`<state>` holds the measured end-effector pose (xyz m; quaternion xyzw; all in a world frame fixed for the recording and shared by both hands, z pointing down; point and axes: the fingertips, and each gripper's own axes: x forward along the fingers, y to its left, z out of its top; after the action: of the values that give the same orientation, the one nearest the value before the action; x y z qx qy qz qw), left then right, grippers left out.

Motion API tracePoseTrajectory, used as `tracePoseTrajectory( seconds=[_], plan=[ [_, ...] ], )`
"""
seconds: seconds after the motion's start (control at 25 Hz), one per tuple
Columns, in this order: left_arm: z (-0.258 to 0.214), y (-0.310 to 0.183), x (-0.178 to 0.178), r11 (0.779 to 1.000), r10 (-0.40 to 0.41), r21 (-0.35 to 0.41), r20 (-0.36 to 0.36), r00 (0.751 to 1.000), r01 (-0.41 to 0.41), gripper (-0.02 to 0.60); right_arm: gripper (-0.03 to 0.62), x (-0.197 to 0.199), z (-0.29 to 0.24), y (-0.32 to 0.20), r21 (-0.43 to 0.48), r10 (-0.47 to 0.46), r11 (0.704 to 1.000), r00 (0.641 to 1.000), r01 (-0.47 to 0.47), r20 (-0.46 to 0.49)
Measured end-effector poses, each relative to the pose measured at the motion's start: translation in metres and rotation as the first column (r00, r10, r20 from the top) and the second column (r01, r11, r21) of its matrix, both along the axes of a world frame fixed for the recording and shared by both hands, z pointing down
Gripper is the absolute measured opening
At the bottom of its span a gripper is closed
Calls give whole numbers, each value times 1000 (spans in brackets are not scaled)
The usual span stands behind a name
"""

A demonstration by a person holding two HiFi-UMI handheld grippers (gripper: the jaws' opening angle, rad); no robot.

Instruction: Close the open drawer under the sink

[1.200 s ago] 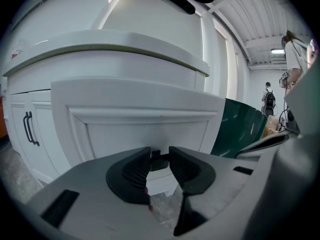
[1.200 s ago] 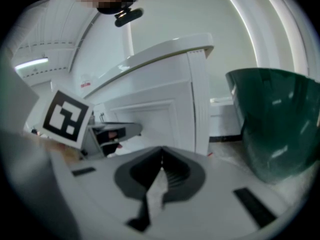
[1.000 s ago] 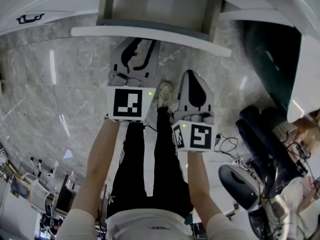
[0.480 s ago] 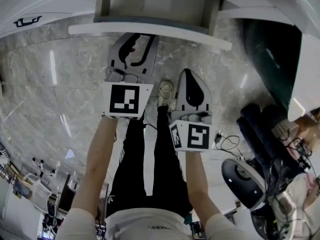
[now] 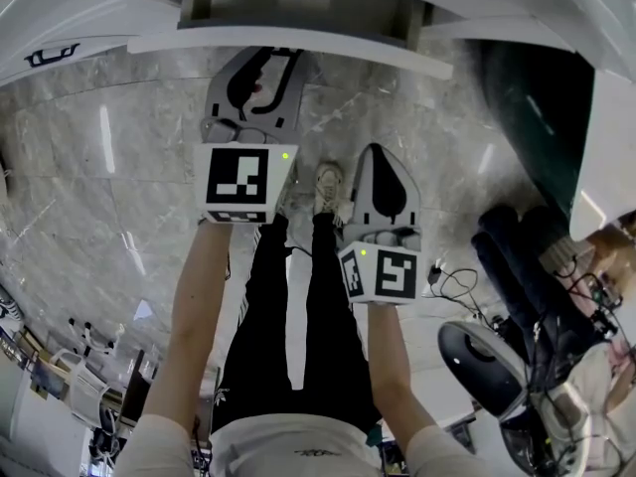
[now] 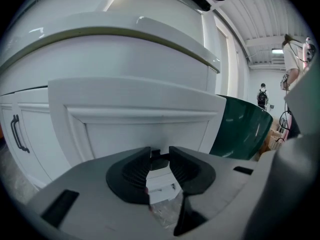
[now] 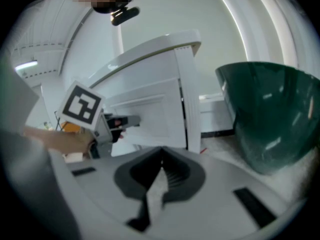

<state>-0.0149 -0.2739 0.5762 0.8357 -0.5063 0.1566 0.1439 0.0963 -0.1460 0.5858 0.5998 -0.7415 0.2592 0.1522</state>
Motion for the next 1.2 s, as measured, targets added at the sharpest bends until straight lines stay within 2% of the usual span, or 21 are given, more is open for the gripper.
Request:
tracePoseTrajectory(
  seconds=[0.28, 0.76, 0.92, 1.04, 1.2],
  plan=[
    [-2, -46, 6, 1000, -7, 11, 9, 1000, 7, 135, 29, -1, -3, -7, -4, 23, 1000, 999, -23, 22],
    [-2, -45, 5, 998, -14, 54, -34, 999, 16, 135, 29, 3, -2, -19, 3, 23, 1000, 1000, -23, 11],
    [-2, -45, 4, 997, -37, 72, -19, 999, 38, 137, 29, -2, -3, -17, 8, 14, 1000, 1000, -14, 9],
    [-1, -44, 4, 995, -23, 97, -11, 1000, 24, 139, 29, -5, -8, -17, 27, 12, 1000, 1000, -12, 12],
    [0, -44, 6, 998, -3, 63, -24, 1000, 4, 138, 29, -9, -11, -11, 36, 12, 999, 1000, -13, 22]
  ],
)
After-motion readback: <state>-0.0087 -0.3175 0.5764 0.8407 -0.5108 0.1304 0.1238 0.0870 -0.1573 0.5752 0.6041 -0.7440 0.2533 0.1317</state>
